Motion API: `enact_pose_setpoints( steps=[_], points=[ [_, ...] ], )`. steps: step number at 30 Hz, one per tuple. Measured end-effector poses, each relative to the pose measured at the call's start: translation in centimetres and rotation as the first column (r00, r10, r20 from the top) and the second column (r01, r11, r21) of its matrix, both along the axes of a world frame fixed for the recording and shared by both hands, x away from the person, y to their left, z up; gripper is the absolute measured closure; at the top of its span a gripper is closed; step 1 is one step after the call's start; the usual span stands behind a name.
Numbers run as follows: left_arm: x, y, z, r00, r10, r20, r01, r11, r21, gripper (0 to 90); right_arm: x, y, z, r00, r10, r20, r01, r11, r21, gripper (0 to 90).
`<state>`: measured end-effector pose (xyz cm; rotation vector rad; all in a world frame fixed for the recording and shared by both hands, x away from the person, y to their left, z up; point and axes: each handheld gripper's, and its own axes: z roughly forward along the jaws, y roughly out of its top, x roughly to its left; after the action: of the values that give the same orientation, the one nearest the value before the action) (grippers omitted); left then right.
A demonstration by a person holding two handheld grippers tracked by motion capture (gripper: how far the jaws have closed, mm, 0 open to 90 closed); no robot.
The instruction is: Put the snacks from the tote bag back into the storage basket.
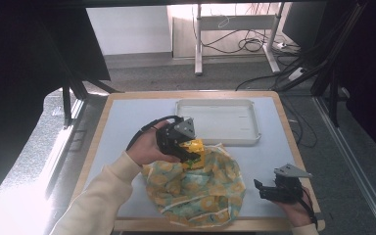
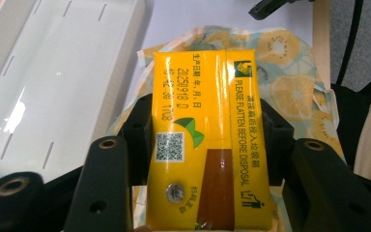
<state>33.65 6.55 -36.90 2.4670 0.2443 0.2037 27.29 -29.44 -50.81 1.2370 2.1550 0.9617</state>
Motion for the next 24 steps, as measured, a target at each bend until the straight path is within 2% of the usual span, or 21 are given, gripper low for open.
enact_pose_setpoints(
  steps=[17,24],
  points=[
    [1.6,0.7,0.6,0.9998,0.021,-0.005,-0.021,0.9998,0.004,52.4,0.0,-0.1,0.0,1.0000,-0.002,-0.003,0.002,1.000,0.002,12.8],
    [2.5,1.0,0.7,0.9998,0.010,-0.015,-0.010,0.9999,-0.005,52.4,0.0,-0.1,0.0,1.0000,-0.003,-0.003,0.003,1.000,0.002,12.8]
  ],
)
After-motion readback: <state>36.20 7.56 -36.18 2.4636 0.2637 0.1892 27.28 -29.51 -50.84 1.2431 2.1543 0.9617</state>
